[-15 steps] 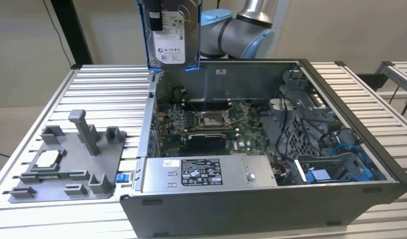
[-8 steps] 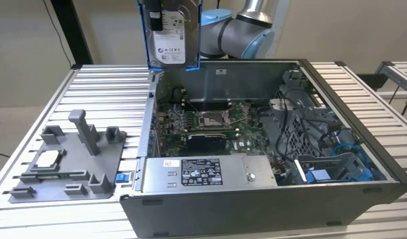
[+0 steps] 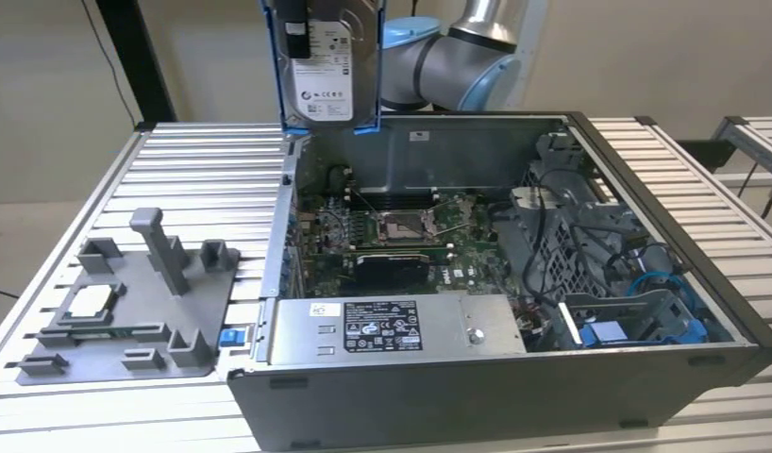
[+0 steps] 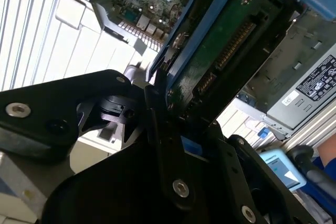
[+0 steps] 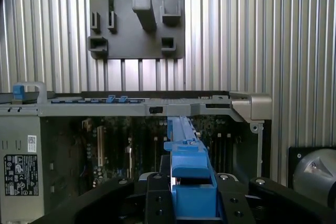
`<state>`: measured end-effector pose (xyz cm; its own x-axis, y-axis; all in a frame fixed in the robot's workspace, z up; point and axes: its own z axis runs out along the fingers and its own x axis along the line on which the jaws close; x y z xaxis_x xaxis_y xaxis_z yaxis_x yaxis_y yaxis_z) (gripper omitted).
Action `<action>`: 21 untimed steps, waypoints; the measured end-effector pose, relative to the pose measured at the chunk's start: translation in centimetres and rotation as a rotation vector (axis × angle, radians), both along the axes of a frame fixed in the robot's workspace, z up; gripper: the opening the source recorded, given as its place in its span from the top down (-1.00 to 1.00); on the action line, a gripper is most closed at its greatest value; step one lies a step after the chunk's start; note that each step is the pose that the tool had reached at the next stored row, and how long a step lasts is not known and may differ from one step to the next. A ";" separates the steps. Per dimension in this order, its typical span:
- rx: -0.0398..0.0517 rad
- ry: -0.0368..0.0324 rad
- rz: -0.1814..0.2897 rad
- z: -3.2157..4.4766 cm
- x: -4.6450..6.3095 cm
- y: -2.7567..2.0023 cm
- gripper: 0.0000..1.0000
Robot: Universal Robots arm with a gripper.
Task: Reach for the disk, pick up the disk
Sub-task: 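Pick up the disk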
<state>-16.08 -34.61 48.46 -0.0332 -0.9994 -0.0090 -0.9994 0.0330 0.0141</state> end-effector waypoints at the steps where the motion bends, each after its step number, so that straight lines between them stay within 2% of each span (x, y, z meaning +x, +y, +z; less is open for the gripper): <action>1: 0.0000 0.0000 0.000 0.00 0.1 0.00 1.00; 21: 0.0000 0.0000 0.000 0.00 0.8 0.00 1.00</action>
